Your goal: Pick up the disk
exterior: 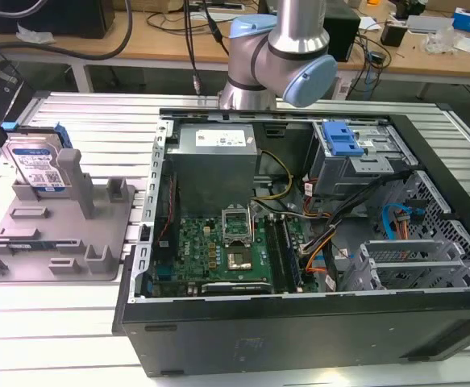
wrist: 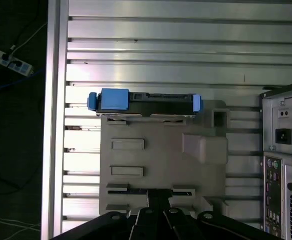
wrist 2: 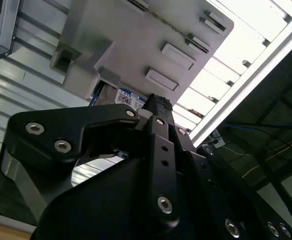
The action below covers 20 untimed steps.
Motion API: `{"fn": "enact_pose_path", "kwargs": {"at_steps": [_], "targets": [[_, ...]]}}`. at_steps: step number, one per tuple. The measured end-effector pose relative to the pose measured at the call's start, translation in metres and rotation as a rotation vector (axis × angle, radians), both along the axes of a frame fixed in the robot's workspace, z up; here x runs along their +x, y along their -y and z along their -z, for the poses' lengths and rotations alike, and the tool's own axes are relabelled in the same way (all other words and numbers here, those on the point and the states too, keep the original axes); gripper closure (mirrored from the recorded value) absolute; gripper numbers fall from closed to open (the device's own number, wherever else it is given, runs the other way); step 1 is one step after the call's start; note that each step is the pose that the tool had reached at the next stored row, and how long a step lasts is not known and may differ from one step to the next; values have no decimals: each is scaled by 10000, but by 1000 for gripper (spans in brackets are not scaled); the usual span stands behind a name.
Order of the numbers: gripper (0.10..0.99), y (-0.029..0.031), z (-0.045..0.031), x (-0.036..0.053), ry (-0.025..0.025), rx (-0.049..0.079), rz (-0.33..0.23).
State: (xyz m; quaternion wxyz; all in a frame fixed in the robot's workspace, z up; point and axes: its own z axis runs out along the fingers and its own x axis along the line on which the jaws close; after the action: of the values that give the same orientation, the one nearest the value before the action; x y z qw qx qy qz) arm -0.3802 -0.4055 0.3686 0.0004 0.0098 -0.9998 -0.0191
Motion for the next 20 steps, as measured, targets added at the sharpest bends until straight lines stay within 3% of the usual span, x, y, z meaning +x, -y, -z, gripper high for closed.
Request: {"fn": "enact_pose_path", "kwargs": {"at_steps": [4, 10, 20], "targets": [[980, 0, 1, 0, 1, -1, -807], [980, 0, 1, 0, 0, -1, -3287], [980, 0, 1, 0, 1, 0, -5736]]}}
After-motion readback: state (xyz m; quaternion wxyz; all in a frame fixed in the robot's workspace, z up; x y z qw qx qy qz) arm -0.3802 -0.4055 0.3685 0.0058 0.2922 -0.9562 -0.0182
